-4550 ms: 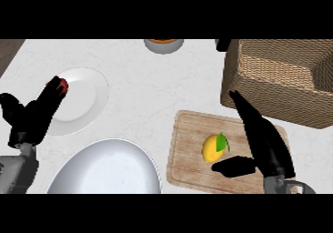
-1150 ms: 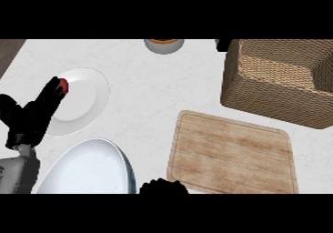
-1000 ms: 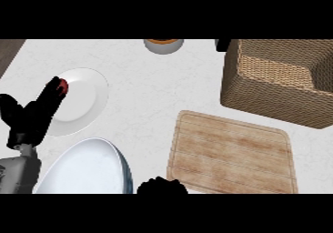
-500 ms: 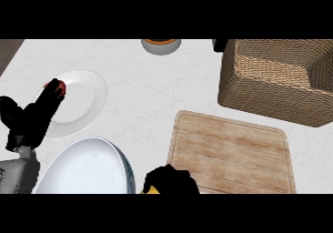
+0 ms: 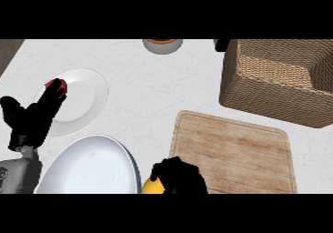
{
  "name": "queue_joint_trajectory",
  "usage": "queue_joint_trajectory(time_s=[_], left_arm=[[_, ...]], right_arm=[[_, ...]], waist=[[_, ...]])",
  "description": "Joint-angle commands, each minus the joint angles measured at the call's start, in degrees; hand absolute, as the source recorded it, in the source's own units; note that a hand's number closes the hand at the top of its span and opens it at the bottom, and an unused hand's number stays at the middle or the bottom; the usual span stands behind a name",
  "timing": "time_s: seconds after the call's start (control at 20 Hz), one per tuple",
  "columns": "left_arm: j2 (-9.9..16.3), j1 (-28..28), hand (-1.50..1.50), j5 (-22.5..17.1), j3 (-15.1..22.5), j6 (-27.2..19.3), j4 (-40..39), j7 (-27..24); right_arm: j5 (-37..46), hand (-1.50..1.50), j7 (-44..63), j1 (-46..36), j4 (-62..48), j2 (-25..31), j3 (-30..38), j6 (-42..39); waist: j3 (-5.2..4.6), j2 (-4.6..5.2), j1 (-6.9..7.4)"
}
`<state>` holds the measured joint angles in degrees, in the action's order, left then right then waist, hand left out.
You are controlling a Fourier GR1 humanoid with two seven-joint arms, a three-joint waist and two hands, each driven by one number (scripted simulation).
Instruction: Pick the lemon from the cutting board and place it in the basket
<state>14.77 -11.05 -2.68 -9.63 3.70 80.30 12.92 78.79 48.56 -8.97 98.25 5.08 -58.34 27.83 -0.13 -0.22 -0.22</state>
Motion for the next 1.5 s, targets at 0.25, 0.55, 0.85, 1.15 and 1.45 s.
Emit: queue_joint_trajectory(time_s=[0.25,0.55,0.85,1.15,1.45], left_arm=[[-0.40,-0.73,0.00,-0.20,0.35,0.21,0.07,0.13],[0.52,-0.23,0.00,-0.68,-0.47,0.98,-0.05,-0.60],[-0.86,-1.02,0.00,-0.19,-0.18,-0.53,0.00,-1.19],[-0.36,-1.75,0.00,-0.21,0.42,0.28,0.15,1.35],[-0.65,-1.90,0.00,-0.02,0.17,0.19,-0.09,0.84]], right_arm=[[-2.81,1.50,8.65,-6.68,12.96,-4.82,10.97,-4.75],[3.52,1.50,10.34,-5.33,13.62,-4.85,15.67,-7.51],[-7.53,1.50,7.56,-13.15,16.33,-2.38,31.46,-16.87],[-27.33,1.50,-3.58,-23.40,5.57,8.16,51.81,-21.56],[-36.69,1.50,-16.91,-26.06,-8.46,11.20,61.56,-17.47]], waist=[[0.04,0.33,0.47],[0.03,0.43,0.36],[0.09,0.78,0.67],[0.18,0.61,0.93],[0.15,0.42,0.66]])
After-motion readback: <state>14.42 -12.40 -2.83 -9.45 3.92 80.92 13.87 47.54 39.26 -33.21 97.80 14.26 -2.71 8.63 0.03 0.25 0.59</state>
